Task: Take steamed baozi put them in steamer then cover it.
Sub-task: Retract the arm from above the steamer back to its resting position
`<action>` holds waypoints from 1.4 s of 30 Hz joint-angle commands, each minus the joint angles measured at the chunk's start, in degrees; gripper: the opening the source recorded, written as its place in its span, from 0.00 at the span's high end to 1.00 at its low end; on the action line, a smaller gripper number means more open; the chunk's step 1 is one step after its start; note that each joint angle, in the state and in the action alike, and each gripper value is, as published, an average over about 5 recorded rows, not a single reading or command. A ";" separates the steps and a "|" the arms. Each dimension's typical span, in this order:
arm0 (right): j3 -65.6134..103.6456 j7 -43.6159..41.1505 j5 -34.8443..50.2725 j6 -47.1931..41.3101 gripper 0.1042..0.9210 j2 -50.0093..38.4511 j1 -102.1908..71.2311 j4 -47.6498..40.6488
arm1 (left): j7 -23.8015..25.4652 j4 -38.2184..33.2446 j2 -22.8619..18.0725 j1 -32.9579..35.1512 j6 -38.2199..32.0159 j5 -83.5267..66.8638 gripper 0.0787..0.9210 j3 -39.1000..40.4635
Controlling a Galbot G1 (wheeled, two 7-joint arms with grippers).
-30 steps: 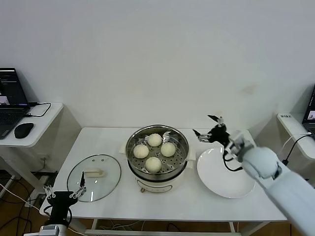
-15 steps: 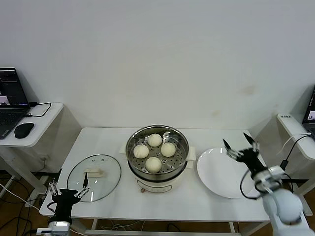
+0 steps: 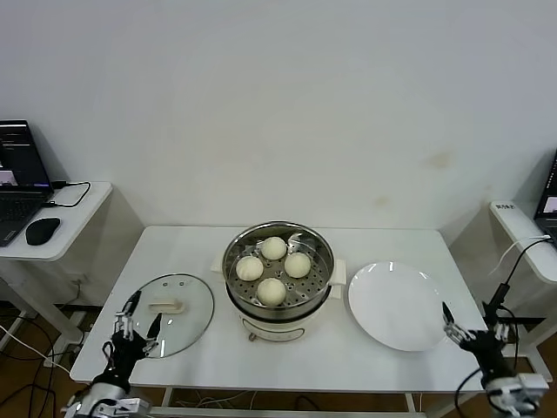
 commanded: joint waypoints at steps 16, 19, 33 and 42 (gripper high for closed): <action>5.19 0.16 -1.99 1.82 0.12 7.28 -8.91 2.97 | 2.32 25.53 3.44 -21.34 -1.93 21.17 0.12 6.71; 5.14 0.17 -2.33 1.85 0.12 7.74 -9.02 3.20 | 2.30 27.20 3.15 -23.14 -2.20 21.04 0.12 7.56; 5.36 -0.02 -3.07 1.99 0.12 8.73 -9.40 3.08 | 1.73 33.91 1.33 -29.65 -2.93 19.71 0.12 10.73; 5.33 -0.18 -3.48 2.13 0.12 8.87 -8.97 2.08 | 0.99 37.44 0.88 -31.94 -3.45 13.87 0.12 11.43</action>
